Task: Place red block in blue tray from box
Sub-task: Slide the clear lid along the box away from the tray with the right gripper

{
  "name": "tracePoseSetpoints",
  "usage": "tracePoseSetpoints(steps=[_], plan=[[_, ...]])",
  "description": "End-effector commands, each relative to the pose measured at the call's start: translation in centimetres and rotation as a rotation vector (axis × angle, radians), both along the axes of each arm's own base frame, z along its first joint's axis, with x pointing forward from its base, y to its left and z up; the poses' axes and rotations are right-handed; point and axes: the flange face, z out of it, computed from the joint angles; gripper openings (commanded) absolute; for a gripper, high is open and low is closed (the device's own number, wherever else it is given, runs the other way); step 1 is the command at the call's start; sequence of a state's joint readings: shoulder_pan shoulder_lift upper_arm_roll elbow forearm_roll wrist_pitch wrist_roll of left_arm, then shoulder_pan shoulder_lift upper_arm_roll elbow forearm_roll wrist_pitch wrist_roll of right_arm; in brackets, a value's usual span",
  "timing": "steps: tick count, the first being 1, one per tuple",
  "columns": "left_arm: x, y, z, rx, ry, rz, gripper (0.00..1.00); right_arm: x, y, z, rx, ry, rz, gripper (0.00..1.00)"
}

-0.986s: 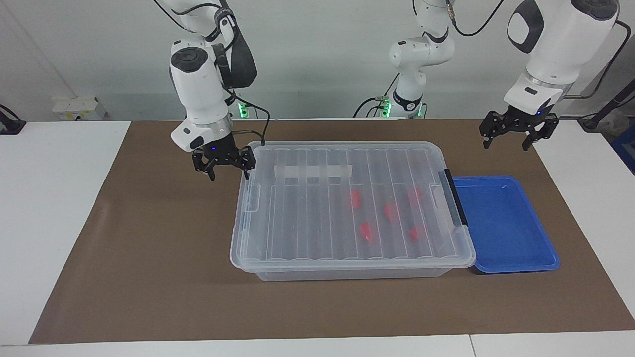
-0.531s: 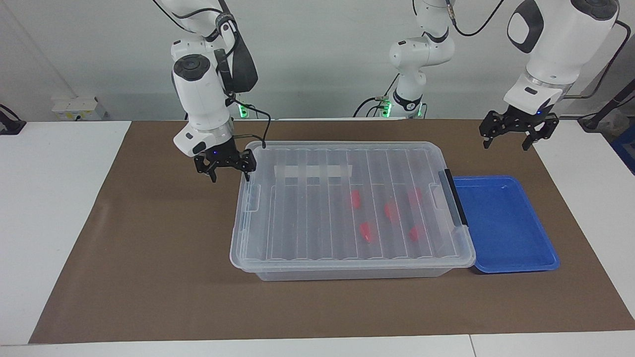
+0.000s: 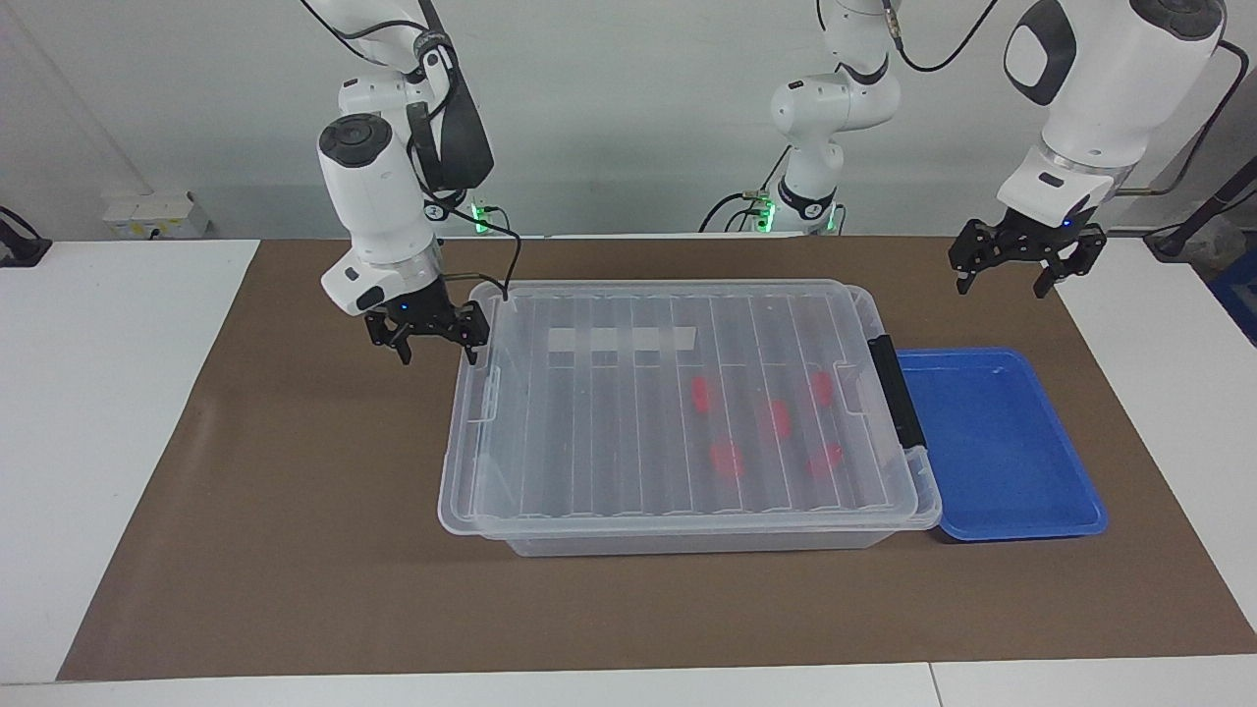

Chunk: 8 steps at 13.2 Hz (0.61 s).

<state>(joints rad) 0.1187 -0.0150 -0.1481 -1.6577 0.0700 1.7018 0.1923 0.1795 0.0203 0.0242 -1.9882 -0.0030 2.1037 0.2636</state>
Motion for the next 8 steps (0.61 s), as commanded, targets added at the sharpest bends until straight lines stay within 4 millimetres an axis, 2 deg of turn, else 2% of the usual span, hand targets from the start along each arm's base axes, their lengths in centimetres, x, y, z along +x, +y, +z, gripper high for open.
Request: tracePoseSetpoints(steps=[1, 5, 8], plan=[[-1.0, 0.1, 0.1, -0.008, 0.005, 0.002, 1.0, 0.0, -3.5, -0.4, 0.006, -0.001, 0.04, 1.0], [-1.0, 0.1, 0.1, -0.008, 0.005, 0.002, 1.0, 0.3, -8.0, -0.6, -0.006, 0.013, 0.08, 1.0], [-1.0, 0.1, 0.1, -0.008, 0.005, 0.002, 1.0, 0.2, -10.6, -0.7, -0.016, 0.025, 0.146, 1.0]])
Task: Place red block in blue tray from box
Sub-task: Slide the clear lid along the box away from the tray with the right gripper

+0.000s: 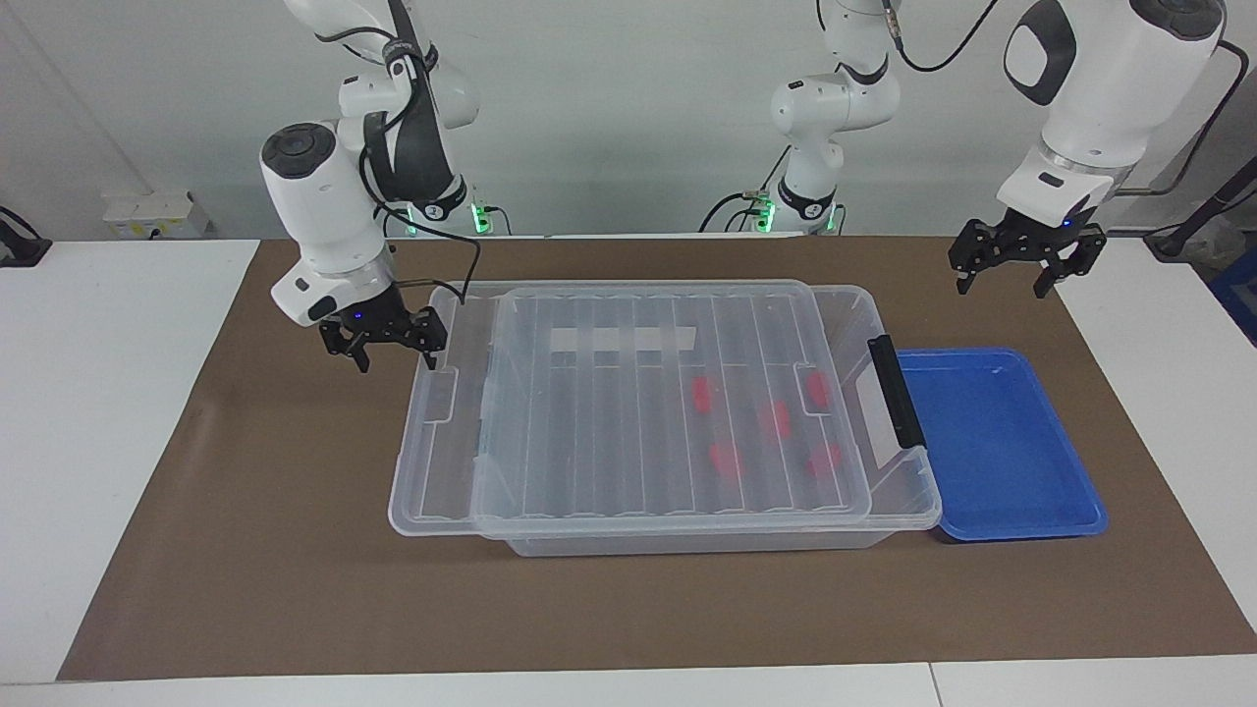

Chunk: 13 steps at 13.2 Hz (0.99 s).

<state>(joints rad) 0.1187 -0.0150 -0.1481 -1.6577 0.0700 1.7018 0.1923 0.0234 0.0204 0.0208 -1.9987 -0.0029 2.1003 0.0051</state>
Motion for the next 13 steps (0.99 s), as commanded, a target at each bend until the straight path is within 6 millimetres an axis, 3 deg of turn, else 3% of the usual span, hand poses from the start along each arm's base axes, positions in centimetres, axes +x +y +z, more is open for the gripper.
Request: tracePoseSetpoints(steps=[1, 3, 7, 13], plan=[[-1.0, 0.1, 0.1, -0.008, 0.005, 0.002, 1.0, -0.6, -2.5, -0.2, 0.005, 0.019, 0.085, 1.0], [-1.0, 0.1, 0.2, -0.008, 0.003, 0.002, 1.0, -0.7, -4.7, -0.3, -0.007, 0.021, 0.141, 1.0], [-1.0, 0.1, 0.1, -0.008, 0.005, 0.002, 1.0, -0.6, -7.1, -0.3, -0.026, 0.018, 0.212, 1.0], [-1.0, 0.1, 0.2, -0.008, 0.003, 0.002, 1.0, -0.4, -9.0, -0.1, -0.037, 0.009, 0.236, 1.0]])
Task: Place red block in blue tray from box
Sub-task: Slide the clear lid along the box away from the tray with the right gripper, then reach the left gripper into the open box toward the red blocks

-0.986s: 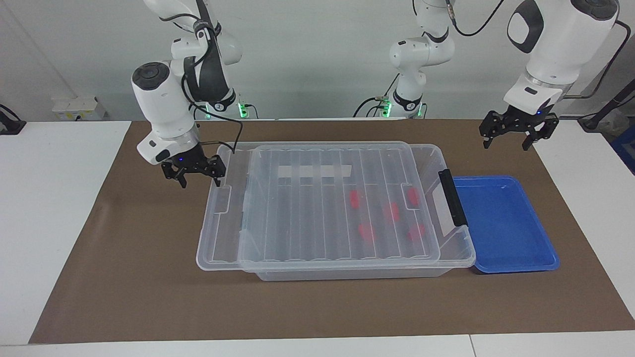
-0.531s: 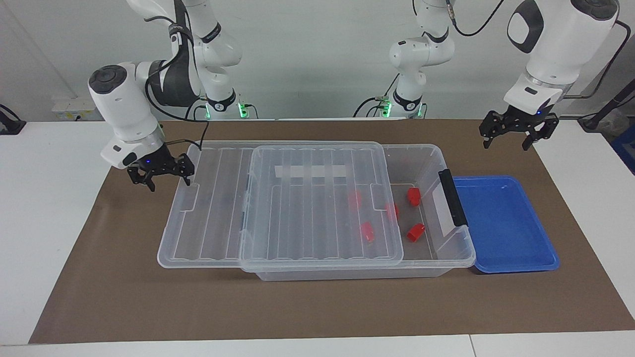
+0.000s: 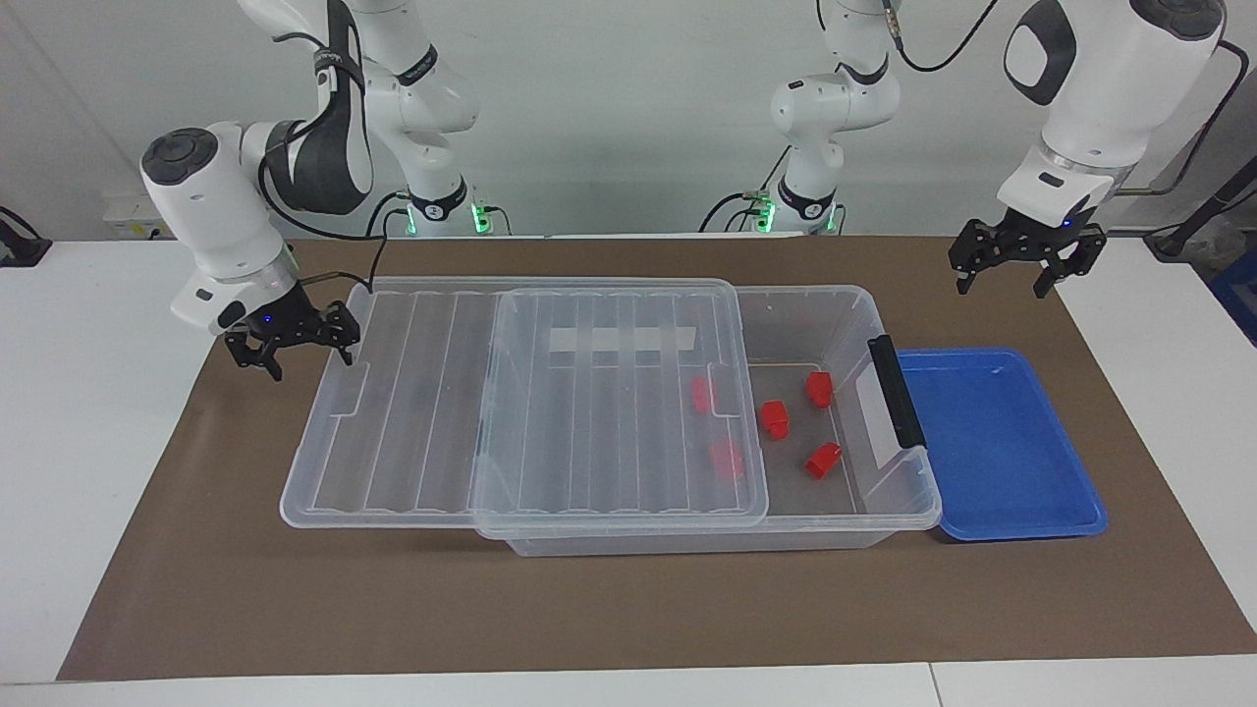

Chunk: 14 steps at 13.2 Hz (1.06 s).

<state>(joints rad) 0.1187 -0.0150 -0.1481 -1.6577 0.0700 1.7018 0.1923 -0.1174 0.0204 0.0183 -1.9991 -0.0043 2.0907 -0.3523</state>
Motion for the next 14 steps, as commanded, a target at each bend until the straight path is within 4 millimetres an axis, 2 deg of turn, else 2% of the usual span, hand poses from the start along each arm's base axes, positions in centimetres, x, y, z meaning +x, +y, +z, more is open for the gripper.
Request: tracePoseSetpoints(steps=[1, 2, 4, 10, 11, 12, 14], plan=[[-1.0, 0.1, 0.2, -0.008, 0.003, 0.002, 1.0, -0.1, -0.9, 0.0, -0.01, -0.001, 0.022, 1.0], [-1.0, 0.1, 0.2, -0.008, 0.003, 0.002, 1.0, 0.0, -1.1, -0.2, -0.013, 0.002, 0.022, 1.0], [-2.3, -0.6, -0.1, -0.003, 0.073, -0.006, 1.0, -0.1, -1.8, -0.1, -0.015, 0.0, 0.011, 1.0], [-3.2, -1.4, 0.5, -0.003, 0.092, -0.014, 1.0, -0.1, -2.2, 0.0, -0.014, 0.003, -0.002, 1.0], [-3.2, -1.6, 0.5, -0.003, 0.084, -0.015, 1.0, 0.1, -2.2, 0.6, -0.016, -0.006, -0.003, 1.0], [-3.2, -3.1, 0.5, -0.002, 0.083, -0.039, 1.0, 0.2, -2.2, 1.2, -0.016, -0.014, -0.011, 1.0], [-3.4, -4.4, 0.2, -0.006, 0.08, -0.039, 1.0, 0.3, -1.5, 2.5, -0.013, -0.037, -0.053, 1.0]])
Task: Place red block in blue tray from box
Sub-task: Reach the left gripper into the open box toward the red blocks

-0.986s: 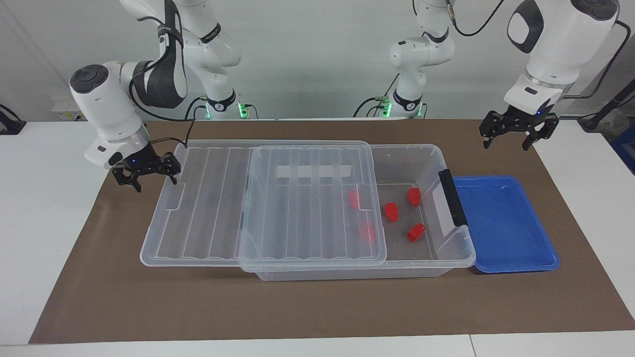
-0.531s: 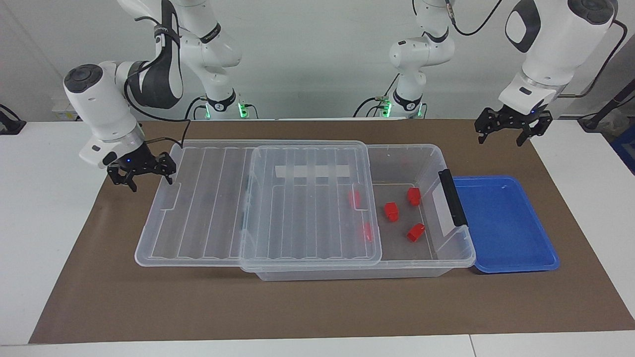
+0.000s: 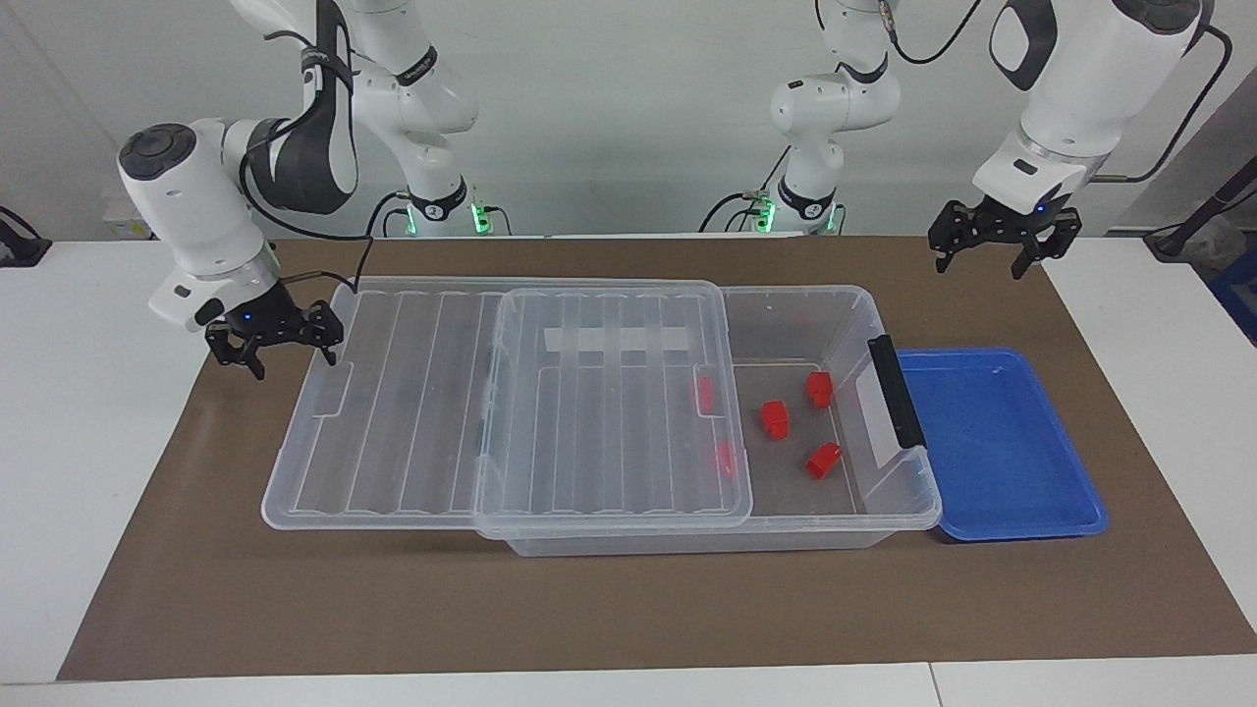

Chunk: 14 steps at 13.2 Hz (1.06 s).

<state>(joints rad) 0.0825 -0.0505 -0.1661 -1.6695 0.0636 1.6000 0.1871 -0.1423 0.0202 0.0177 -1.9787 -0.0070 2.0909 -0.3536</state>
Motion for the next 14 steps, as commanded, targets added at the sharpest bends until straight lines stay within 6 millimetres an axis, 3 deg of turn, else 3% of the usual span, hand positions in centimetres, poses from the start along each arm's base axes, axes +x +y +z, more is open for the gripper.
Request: tracePoseSetpoints(steps=[1, 3, 5, 8, 10, 11, 13, 14], plan=[[-0.6, -2.4, 0.0, -0.036, -0.051, 0.094, 1.0, -0.1, 0.6, 2.1, -0.003, -0.011, -0.07, 1.0], [-0.9, -8.8, -1.2, -0.075, -0.13, 0.304, 1.0, -0.4, 1.8, 3.9, 0.007, 0.002, -0.159, 1.0], [-0.6, -12.0, -2.1, -0.096, -0.149, 0.297, 1.0, -0.6, 4.2, 5.0, 0.017, -0.006, -0.234, 1.0], [2.0, -17.9, -8.7, -0.133, -0.163, 0.316, 1.0, -0.3, 5.8, 8.0, 0.02, 0.011, -0.306, 1.0], [2.7, -17.9, -13.4, -0.162, -0.201, 0.31, 1.0, -0.1, 6.2, 10.7, 0.015, 0.01, -0.323, 1.0], [2.0, -17.7, -16.5, -0.176, -0.222, 0.307, 1.0, 0.0, 6.6, 11.7, 0.007, 0.022, -0.332, 1.0], [0.3, -16.8, -20.5, -0.169, -0.21, 0.308, 1.0, 0.1, 7.0, 14.5, -0.004, 0.037, -0.362, 1.0], [0.0, -16.6, -21.6, -0.163, -0.201, 0.31, 1.0, 0.2, 7.2, 15.0, 0.009, 0.041, -0.373, 1.0]])
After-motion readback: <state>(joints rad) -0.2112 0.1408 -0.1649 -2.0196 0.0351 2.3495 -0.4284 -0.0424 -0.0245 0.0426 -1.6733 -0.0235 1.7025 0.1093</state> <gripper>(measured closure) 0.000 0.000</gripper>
